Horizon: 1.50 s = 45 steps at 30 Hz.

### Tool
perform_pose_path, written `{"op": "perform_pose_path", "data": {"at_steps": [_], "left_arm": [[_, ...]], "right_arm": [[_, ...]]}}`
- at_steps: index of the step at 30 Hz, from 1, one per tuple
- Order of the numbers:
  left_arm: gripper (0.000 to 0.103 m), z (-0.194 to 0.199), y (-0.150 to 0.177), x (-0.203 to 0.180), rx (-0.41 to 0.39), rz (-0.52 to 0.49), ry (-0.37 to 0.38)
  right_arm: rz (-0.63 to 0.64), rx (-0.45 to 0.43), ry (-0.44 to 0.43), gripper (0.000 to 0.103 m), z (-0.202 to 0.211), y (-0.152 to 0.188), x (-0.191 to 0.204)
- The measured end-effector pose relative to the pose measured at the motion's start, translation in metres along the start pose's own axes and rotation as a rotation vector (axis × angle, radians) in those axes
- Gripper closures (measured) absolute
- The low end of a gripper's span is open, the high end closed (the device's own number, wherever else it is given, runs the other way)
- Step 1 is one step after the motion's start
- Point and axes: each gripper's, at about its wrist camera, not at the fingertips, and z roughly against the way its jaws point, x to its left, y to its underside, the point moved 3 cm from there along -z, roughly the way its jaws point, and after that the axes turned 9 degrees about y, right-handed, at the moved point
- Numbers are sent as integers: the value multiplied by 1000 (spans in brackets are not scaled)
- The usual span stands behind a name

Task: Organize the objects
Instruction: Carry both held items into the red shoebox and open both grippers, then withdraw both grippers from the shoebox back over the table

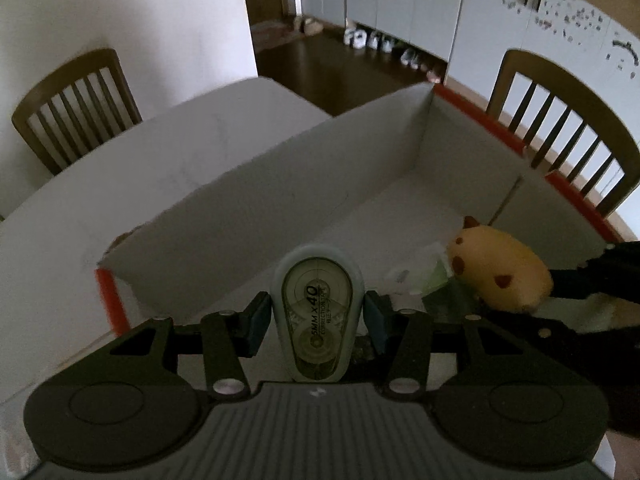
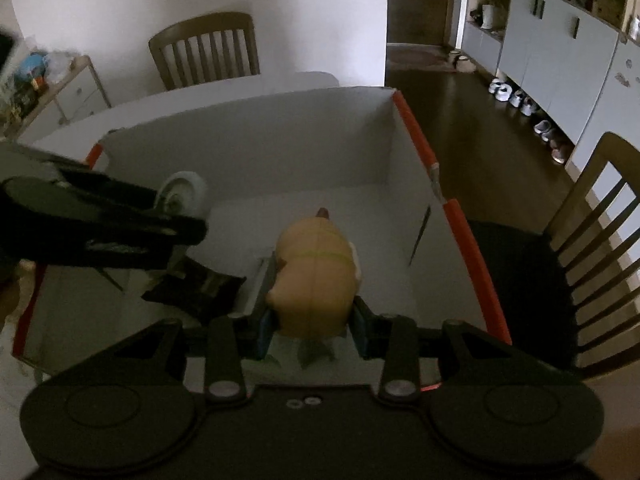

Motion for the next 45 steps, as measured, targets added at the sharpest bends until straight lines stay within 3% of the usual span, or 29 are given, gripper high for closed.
{"op": "perform_pose_path", "data": {"at_steps": [13, 16, 18, 26, 28, 30, 45], "left_arm": [[54, -38, -3, 4, 104, -6, -2], [54, -44, -3, 6, 135, 9, -2], [54, -47, -2, 8, 148, 28, -8], [53, -50, -1, 9, 171, 27, -9], [49, -49, -2, 10, 168, 24, -13], [35, -46, -3, 10, 155, 24, -18], [35, 1, 7, -4, 46, 37, 12]], "right_arm": [[31, 4, 18, 61, -2, -3, 1], [42, -7, 36, 55, 1, -4, -1], [45, -17, 38, 46, 2, -3, -1], [37, -43, 37, 43, 12, 0, -7], [26, -48, 31, 39, 16, 0, -9], [22, -53, 32, 39, 20, 0, -11], [-6, -114, 10, 25, 55, 3, -13]]}}
